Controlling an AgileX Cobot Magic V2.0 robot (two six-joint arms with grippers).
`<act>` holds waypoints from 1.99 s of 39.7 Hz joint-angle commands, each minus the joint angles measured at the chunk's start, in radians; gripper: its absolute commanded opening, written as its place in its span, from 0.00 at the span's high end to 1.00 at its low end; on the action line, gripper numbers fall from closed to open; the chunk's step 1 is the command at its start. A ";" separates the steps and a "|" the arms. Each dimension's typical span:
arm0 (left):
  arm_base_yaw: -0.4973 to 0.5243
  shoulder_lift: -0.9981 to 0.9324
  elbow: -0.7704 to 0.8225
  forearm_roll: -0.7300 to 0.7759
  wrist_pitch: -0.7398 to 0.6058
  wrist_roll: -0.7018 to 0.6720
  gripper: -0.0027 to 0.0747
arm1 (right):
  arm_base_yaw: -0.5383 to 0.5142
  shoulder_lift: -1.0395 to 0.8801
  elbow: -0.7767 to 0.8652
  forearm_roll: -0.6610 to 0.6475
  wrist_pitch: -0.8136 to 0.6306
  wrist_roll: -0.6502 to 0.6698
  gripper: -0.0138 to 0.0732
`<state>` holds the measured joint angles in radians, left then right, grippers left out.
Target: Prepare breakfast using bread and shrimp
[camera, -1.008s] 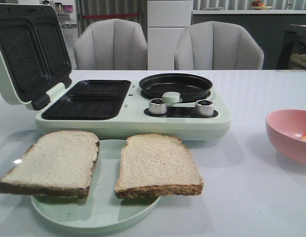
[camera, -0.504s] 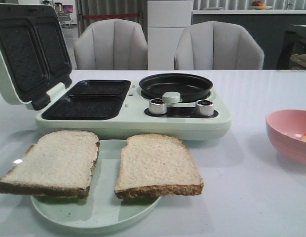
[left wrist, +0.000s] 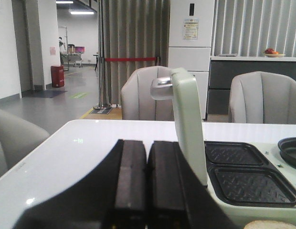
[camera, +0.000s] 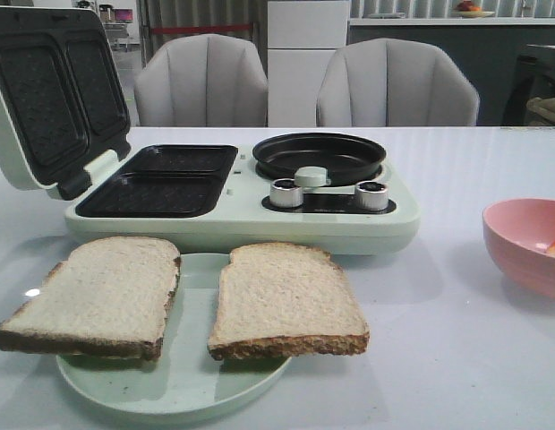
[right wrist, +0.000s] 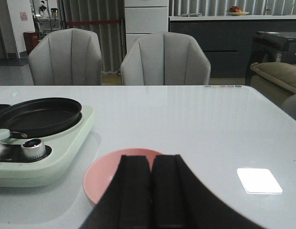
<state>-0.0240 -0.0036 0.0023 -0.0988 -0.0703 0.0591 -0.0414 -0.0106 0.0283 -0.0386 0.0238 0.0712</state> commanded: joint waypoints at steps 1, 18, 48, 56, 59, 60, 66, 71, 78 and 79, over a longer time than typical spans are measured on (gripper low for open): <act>0.003 -0.020 -0.031 -0.008 -0.111 0.000 0.84 | -0.006 -0.022 -0.053 -0.003 -0.095 -0.003 0.79; 0.003 0.078 -0.509 0.075 0.289 0.000 0.84 | -0.006 0.050 -0.430 -0.001 0.247 -0.003 0.79; 0.003 0.398 -0.574 0.044 0.617 0.000 0.84 | -0.006 0.503 -0.603 0.000 0.591 -0.003 0.79; 0.003 0.402 -0.541 0.044 0.613 0.000 0.73 | -0.006 0.522 -0.584 0.000 0.586 -0.003 0.66; 0.003 0.402 -0.539 0.049 0.611 0.000 0.53 | -0.006 0.522 -0.582 0.000 0.584 -0.003 0.51; 0.003 0.402 -0.539 0.050 0.611 0.000 0.44 | -0.006 0.522 -0.582 0.000 0.581 -0.003 0.44; -0.001 0.402 -0.539 0.048 0.609 0.000 0.19 | -0.006 0.522 -0.582 0.000 0.567 -0.003 0.21; -0.027 0.402 -0.539 0.048 0.612 0.006 0.20 | -0.006 0.522 -0.582 0.003 0.566 -0.003 0.21; -0.152 0.422 -0.539 0.048 0.614 0.106 0.21 | -0.006 0.522 -0.582 0.003 0.566 -0.003 0.21; -0.180 0.435 -0.539 0.048 0.614 0.118 0.21 | -0.006 0.522 -0.582 0.003 0.566 -0.003 0.21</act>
<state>-0.1341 0.3945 -0.5083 -0.0432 0.6221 0.1354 -0.0414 0.5003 -0.5270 -0.0336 0.6688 0.0712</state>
